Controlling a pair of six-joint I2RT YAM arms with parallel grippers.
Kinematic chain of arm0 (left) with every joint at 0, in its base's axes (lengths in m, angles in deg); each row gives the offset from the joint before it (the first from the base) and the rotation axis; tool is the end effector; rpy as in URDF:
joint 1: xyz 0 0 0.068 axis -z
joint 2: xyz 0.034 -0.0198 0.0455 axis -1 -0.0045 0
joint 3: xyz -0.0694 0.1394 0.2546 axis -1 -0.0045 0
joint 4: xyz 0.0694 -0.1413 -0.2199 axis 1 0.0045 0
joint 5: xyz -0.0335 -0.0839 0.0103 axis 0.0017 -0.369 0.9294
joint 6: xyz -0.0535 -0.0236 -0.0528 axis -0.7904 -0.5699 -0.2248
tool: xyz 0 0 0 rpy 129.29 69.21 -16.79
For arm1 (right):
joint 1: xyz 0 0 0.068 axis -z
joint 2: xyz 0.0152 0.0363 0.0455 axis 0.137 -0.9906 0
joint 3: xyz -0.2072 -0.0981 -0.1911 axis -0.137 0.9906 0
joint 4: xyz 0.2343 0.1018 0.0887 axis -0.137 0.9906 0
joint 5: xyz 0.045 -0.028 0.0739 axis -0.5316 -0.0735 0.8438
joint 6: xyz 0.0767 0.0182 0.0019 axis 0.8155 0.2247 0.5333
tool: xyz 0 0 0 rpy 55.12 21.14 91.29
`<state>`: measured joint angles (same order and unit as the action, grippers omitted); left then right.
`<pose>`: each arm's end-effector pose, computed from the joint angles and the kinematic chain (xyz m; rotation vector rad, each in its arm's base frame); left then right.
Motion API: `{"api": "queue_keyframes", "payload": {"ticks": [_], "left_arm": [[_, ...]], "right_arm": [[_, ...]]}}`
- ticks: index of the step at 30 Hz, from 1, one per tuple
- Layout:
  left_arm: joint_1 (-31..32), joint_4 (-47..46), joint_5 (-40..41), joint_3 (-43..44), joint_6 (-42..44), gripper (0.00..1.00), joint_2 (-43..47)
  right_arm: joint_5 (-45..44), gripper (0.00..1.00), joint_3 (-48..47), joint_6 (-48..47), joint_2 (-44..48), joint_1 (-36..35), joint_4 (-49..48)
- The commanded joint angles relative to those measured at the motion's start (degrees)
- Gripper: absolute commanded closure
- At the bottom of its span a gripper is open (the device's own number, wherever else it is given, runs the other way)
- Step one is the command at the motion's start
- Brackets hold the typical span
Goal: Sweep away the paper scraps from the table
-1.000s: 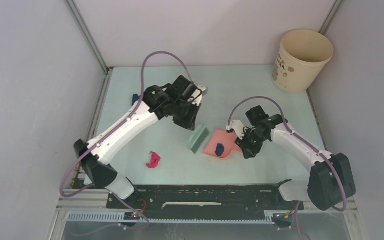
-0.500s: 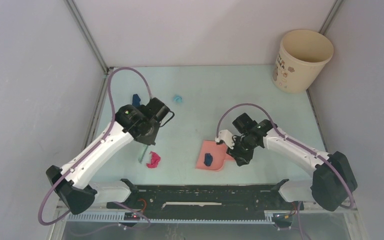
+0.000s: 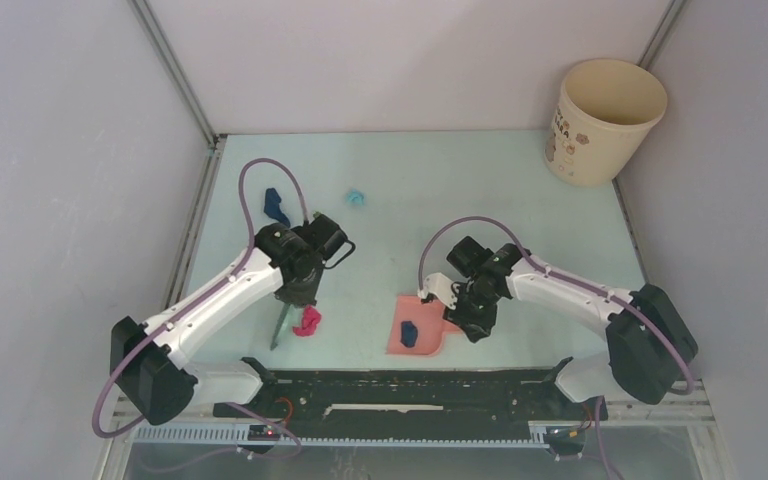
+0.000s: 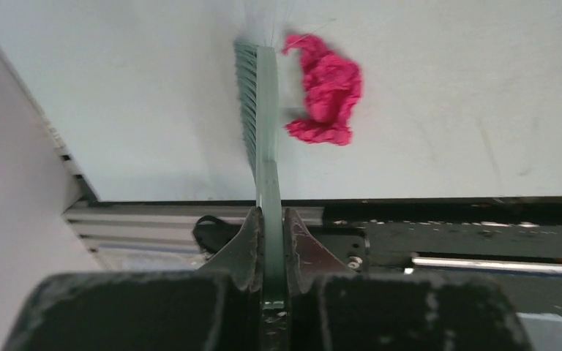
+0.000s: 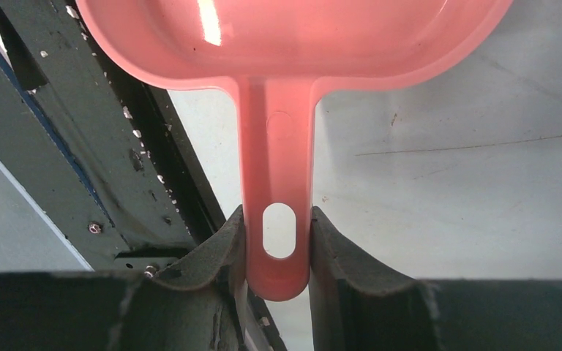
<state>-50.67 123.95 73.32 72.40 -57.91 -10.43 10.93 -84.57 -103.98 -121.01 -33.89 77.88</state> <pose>0.1740 -0.1102 0.2745 0.3415 2.8147 0.3622 0.1650 0.1742 0.1874 -1.8809 2.3149 0.4651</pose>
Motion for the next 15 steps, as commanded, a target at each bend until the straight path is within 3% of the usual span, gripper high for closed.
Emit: {"api": "queue_keyframes", "payload": {"ticks": [1,7,15], "left_arm": [[-0.3,-8.7,-13.9,0.9,-3.6,1.00,1.3],[0.6,-17.9,-27.1,1.6,-7.9,1.00,2.6],[2.3,-29.5,-37.7,2.2,-14.1,1.00,2.1]], "right_arm": [[-0.9,1.00,-1.2,1.8,-1.4,-0.8,-1.2],[-1.1,1.00,-2.0,1.8,-2.8,-1.0,-1.7],[-1.9,1.00,-1.9,2.3,-4.3,-0.9,-1.8]]}}
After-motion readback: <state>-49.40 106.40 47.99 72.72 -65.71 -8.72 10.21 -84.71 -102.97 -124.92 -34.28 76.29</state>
